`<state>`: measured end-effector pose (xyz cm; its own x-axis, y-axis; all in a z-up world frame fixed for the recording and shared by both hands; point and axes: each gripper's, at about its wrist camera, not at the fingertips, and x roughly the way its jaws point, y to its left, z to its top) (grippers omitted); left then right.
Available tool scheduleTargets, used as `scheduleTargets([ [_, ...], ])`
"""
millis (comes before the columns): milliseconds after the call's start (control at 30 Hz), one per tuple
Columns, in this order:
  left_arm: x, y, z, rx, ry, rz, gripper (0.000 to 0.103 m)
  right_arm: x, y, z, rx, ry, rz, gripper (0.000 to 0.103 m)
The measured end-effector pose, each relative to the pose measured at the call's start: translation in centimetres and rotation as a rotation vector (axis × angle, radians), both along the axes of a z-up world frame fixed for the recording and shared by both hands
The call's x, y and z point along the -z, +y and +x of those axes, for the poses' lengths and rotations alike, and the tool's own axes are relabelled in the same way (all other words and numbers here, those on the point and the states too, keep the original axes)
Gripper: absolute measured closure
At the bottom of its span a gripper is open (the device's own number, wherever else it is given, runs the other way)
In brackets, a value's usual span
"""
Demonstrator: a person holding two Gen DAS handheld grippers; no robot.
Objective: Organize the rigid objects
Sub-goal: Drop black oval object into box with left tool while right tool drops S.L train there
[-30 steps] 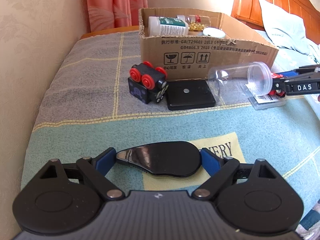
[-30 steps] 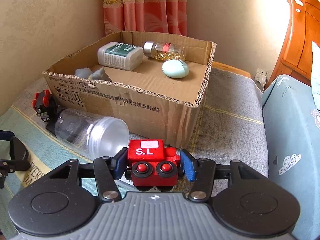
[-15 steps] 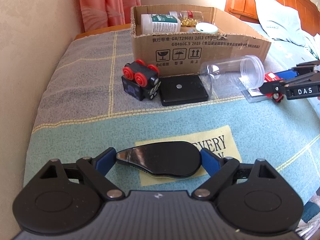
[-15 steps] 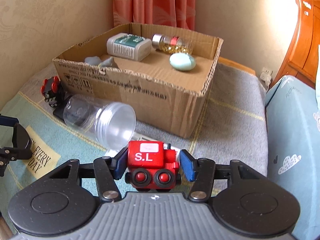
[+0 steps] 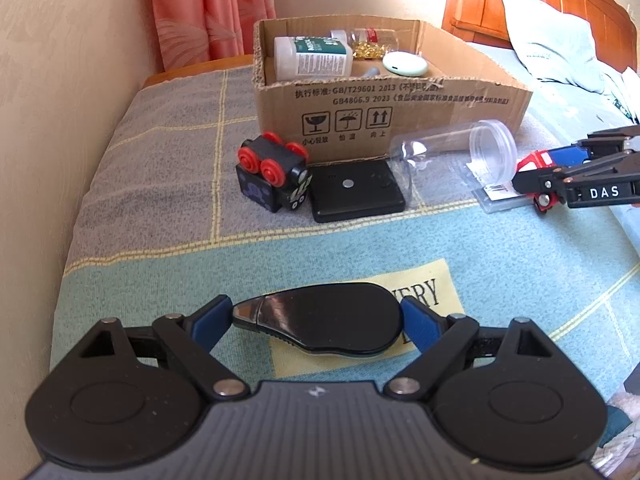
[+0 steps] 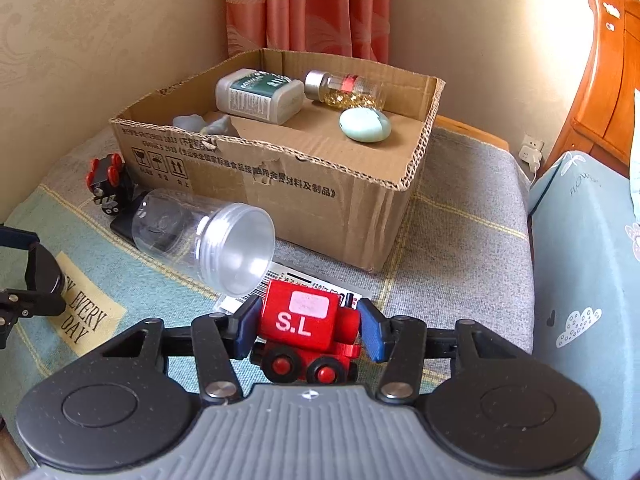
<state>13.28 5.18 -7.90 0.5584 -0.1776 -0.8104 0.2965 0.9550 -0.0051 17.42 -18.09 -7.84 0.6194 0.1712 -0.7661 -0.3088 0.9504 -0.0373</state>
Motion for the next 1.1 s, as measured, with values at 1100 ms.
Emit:
scheduleTargets([
  [1100, -3.8, -0.7, 0.1, 0.032, -0.093, 0.015, 0.013, -8.5, 0.9, 7.8, -0.065, -0.128, 0.032, 0.042],
])
